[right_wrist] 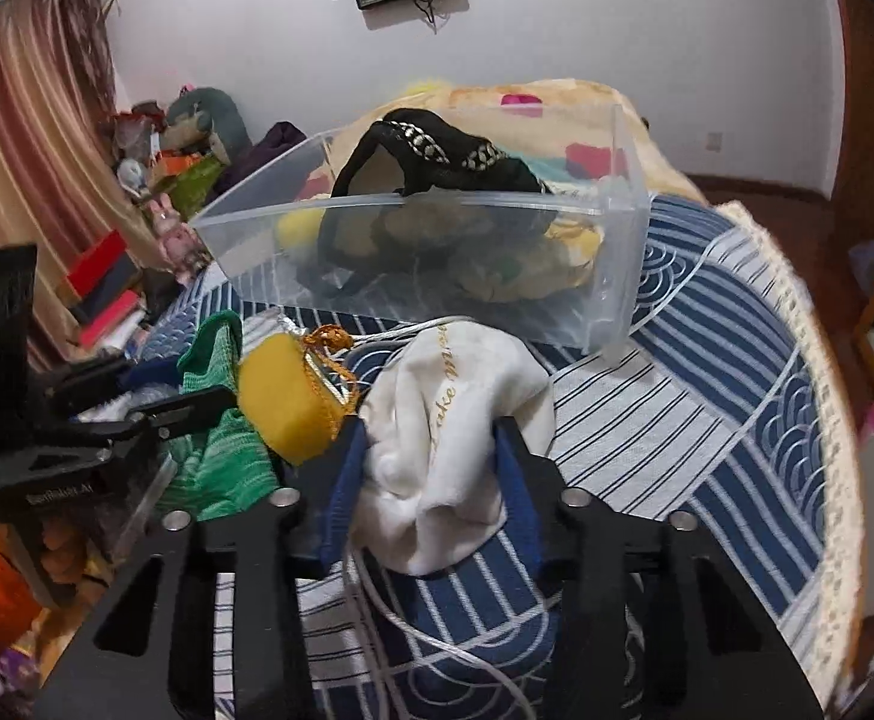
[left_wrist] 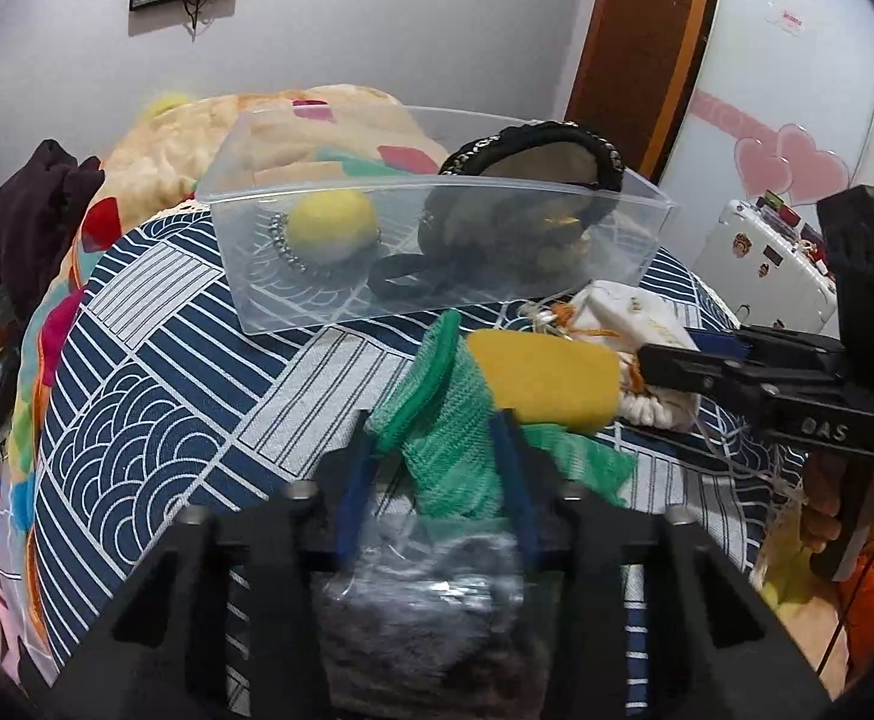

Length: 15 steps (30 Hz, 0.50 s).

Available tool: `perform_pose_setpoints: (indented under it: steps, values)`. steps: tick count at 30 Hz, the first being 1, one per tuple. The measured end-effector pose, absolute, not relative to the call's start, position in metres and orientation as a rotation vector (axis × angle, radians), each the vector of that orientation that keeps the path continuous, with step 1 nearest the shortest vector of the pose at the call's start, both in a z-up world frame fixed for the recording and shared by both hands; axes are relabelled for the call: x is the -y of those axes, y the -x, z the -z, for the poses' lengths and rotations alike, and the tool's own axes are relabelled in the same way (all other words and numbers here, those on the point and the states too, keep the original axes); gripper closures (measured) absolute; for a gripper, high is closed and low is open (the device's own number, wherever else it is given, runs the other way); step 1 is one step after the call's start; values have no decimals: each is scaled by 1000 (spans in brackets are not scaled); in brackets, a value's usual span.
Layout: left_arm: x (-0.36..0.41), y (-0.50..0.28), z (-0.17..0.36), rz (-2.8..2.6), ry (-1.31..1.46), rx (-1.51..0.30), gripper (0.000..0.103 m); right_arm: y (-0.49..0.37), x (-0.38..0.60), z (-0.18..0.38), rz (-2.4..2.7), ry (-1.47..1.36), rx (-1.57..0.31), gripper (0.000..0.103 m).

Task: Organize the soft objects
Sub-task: 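Grasp the white cloth bag with the right tool while the left tool grasps the green knit glove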

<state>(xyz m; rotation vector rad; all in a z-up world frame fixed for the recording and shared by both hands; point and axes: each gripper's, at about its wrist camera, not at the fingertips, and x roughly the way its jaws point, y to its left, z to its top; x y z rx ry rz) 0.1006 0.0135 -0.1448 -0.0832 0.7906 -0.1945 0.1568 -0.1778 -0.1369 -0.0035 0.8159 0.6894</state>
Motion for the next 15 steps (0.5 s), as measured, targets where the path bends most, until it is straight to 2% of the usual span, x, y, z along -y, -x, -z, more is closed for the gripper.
perform_pose_setpoints:
  steps: [1,2,6,15]
  values:
    - [-12,-100,144,199,81,-790,82,-156,178,138,-686,-1,-813,70]
    - [-11,-98,142,200,75,-786,84,-155,178,138,-684,-2,-812,74]
    - [-8,-93,134,198,50,-763,89,-150,179,134,-670,6,-788,83]
    - [-22,-87,97,185,86,-669,89,-138,185,110,-662,24,-678,85]
